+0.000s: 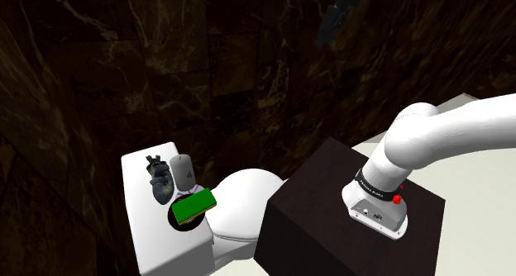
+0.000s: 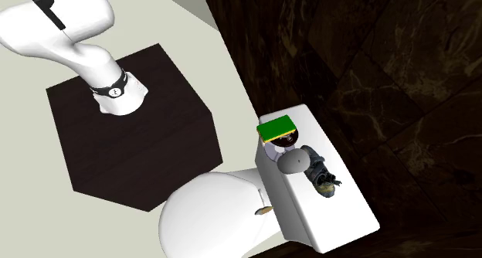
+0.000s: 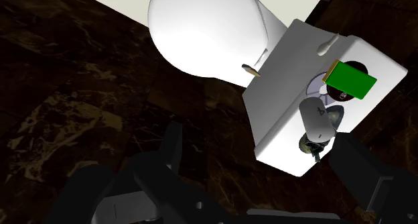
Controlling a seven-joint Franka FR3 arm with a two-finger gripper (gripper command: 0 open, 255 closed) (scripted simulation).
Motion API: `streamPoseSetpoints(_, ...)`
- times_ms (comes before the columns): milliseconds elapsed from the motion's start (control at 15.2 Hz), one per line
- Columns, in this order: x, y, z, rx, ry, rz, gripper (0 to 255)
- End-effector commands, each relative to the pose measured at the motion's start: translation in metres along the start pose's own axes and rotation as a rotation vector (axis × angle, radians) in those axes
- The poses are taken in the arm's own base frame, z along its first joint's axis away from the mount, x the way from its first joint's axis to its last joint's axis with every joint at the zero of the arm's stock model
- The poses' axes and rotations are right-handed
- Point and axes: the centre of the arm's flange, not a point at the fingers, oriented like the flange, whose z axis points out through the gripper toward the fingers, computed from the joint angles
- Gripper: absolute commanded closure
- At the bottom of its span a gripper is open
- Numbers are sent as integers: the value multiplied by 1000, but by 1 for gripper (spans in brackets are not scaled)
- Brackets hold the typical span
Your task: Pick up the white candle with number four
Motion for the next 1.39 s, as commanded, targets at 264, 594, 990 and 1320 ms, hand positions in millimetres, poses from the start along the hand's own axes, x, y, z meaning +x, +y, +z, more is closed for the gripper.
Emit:
streamPoseSetpoints(264,28,-26,39,-1,-19,-10,0)
streamPoseSetpoints(594,61,-59,88,-3,-42,-22,0)
streamPoseSetpoints(990,99,-99,148,-5,-70,-37,0)
streamPoseSetpoints(1320,129,-133,199,-6,-93,-49,0)
